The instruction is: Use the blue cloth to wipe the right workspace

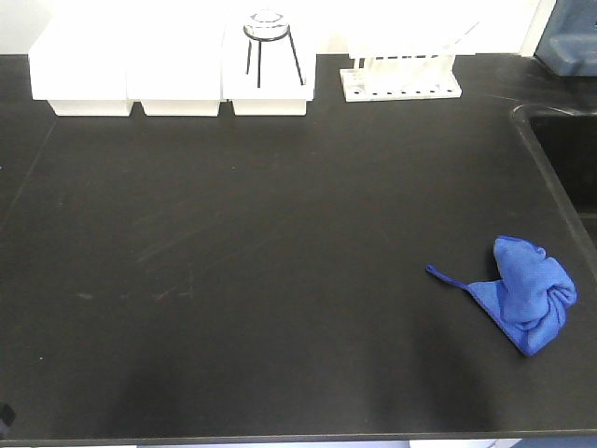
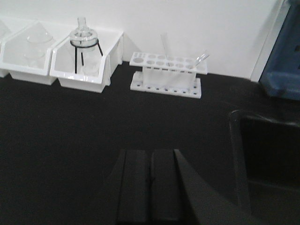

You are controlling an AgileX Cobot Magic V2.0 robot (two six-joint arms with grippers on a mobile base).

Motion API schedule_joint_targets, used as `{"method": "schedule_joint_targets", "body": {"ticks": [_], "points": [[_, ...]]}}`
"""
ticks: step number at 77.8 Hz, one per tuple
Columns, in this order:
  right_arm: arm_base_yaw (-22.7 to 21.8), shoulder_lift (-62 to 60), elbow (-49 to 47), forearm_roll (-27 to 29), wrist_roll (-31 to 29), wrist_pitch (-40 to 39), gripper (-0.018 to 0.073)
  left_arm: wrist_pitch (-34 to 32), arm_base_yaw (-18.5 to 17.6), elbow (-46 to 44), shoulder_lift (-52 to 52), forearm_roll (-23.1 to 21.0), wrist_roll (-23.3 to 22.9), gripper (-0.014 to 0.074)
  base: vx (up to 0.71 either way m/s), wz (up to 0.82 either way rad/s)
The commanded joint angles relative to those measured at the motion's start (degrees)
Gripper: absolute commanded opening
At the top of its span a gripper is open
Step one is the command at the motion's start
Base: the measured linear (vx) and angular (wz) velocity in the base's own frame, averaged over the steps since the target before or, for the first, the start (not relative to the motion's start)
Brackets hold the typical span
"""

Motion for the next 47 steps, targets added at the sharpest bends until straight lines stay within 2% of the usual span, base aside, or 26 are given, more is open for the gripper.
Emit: {"method": "schedule_joint_targets", "body": {"ticks": [1,29,38,47], "points": [[-0.1,3.3,-3.7,0.9,0.3,-1.2,-0.0008,-4.5,0.1,-1.4,-0.6,-0.3,0.0,-0.0006,0.00,0.00],[-0.1,7.9,-3.7,1.0,0.1,-1.6,0.0015,-4.5,0.1,-1.4,-0.6,-0.3,0.0,-0.0006,0.00,0.00],[-0.1,7.9,-3.7,0.5,-0.2,-1.8,0.0080,-4.5,0.1,-1.4,-0.6,-0.3,0.0,-0.0006,0.00,0.00],[-0.1,7.9,-3.7,-1.5,-0.2,-1.8,0.0213,-4.5,0.1,-1.4,-0.6,-0.3,0.0,-0.0006,0.00,0.00]]}}
